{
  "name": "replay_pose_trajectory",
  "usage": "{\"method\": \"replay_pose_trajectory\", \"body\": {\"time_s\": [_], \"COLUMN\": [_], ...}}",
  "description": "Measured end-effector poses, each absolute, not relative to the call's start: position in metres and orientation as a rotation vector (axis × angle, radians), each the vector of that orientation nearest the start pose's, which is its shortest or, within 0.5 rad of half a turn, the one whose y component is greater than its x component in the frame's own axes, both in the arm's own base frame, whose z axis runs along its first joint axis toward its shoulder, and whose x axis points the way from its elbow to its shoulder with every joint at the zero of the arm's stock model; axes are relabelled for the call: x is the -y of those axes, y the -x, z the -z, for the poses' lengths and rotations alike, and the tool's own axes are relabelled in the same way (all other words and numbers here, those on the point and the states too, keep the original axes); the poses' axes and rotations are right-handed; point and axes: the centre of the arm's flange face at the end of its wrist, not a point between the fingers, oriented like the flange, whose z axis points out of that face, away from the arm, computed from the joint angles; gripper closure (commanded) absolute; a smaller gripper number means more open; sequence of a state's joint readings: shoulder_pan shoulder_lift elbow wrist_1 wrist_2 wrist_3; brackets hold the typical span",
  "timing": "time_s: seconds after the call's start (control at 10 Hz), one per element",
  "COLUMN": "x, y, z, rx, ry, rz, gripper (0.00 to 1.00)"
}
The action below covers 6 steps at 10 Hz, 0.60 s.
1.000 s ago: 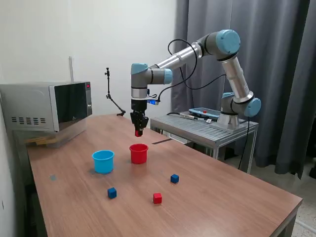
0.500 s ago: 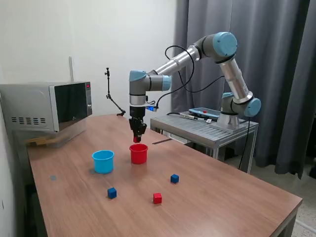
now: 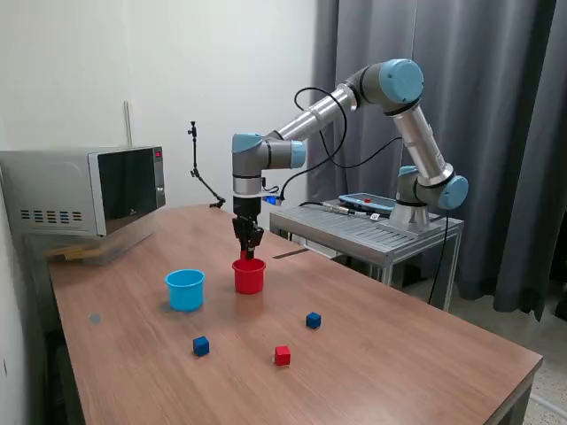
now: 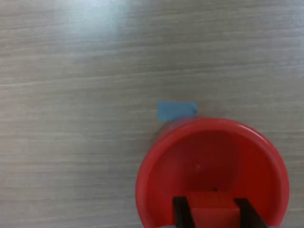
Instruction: Place red objects in the red bin, and blue objects in the blue bin.
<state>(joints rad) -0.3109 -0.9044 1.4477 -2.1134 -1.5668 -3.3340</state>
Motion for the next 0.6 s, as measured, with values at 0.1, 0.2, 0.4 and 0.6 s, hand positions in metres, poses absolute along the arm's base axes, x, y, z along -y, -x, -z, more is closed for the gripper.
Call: {"method": "replay_pose_trajectory", "body": {"time_s": [0.1, 0.2, 0.4, 0.6], "x": [-0.0864, -0.0863, -0.0856, -0.0848], "y": [0.7052, 0.7051, 0.7052, 0.7055], "z": [-0.1937, -0.1937, -0.1938, -0.1942], "rx": [-2.355, -2.359, -2.363, -2.363], "ry": [2.084, 2.079, 2.076, 2.076], "rz": [0.005, 0.006, 0.006, 0.004], "gripper": [0.00, 0.00, 0.00, 0.00]}}
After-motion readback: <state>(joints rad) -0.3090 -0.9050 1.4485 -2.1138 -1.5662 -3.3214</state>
